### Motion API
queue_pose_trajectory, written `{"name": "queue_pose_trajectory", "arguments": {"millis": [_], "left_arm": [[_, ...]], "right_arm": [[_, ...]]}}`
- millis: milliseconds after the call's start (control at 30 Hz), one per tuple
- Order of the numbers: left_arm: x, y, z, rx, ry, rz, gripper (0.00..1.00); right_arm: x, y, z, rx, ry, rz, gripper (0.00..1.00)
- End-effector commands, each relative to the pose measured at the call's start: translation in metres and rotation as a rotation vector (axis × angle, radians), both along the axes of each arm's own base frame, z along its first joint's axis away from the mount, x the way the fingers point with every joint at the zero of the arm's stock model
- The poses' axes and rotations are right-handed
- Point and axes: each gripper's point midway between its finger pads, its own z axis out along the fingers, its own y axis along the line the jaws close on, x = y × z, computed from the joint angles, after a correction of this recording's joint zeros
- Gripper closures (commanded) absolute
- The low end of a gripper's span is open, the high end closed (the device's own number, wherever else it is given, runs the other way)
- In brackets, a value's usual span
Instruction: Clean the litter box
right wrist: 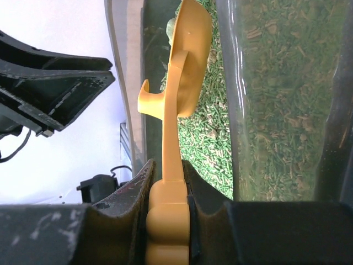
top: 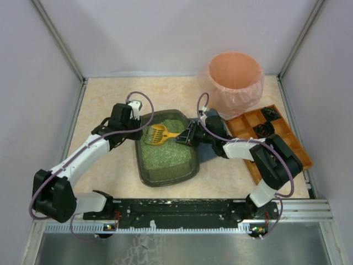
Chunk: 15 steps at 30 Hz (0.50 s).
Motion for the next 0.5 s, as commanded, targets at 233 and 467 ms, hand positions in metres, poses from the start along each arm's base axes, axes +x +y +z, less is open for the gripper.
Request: {"name": "queue_pose_trajectory", "arguments": {"millis": [233,467], "left_arm": [[0.008,0.007,0.054,-0.060,-0.219,0.064,0.56],[0.007,0.015,0.068,-0.069,-0.281,0.104,0.55]], "right_arm": [[0.000,-0.002,0.059,0.142,-0.136,0.006,1.00],[-0.011,-0.012,0.070,0.156,-0.154,0.001,1.00]]}}
